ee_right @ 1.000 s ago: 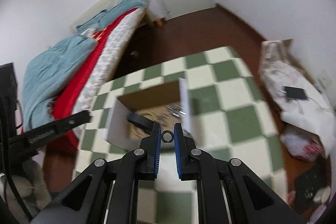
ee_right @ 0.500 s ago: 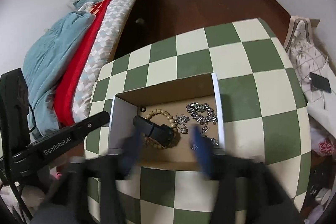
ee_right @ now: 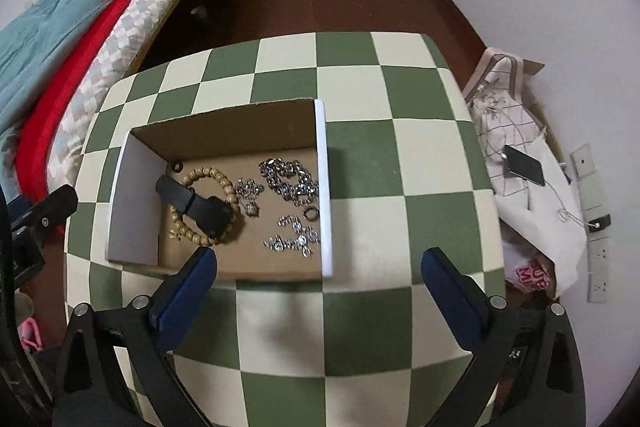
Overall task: Organize jewelry
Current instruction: 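Lift both tools up and away from the box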
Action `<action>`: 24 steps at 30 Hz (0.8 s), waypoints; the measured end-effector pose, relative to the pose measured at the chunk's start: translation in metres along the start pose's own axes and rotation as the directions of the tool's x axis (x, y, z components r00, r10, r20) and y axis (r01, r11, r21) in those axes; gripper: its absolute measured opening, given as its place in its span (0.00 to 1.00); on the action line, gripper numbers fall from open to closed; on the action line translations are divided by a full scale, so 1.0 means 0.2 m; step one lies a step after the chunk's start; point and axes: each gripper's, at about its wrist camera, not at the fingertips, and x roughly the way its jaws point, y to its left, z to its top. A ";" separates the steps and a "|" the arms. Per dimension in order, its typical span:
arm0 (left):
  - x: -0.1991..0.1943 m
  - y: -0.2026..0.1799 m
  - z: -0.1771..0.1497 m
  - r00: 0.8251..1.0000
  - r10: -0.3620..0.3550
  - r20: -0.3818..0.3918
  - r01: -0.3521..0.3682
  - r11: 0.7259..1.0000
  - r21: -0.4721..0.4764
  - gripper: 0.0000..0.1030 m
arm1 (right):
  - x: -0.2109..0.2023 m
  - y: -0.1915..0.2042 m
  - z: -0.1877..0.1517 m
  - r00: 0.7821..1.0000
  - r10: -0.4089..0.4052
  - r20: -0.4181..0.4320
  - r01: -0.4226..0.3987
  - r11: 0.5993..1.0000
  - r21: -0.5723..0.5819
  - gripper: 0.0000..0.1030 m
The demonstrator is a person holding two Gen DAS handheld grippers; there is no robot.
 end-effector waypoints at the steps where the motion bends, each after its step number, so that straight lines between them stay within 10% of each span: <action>1: -0.03 0.00 -0.01 1.000 -0.004 0.009 0.004 1.000 -0.003 1.00 | -0.03 0.00 -0.01 1.000 -0.003 0.008 0.003 1.000 0.001 1.00; 24: -0.99 0.07 -0.31 0.971 -0.079 0.224 0.080 0.997 0.003 1.00 | -1.09 0.06 -0.42 0.964 -0.031 0.265 0.029 1.000 0.010 1.00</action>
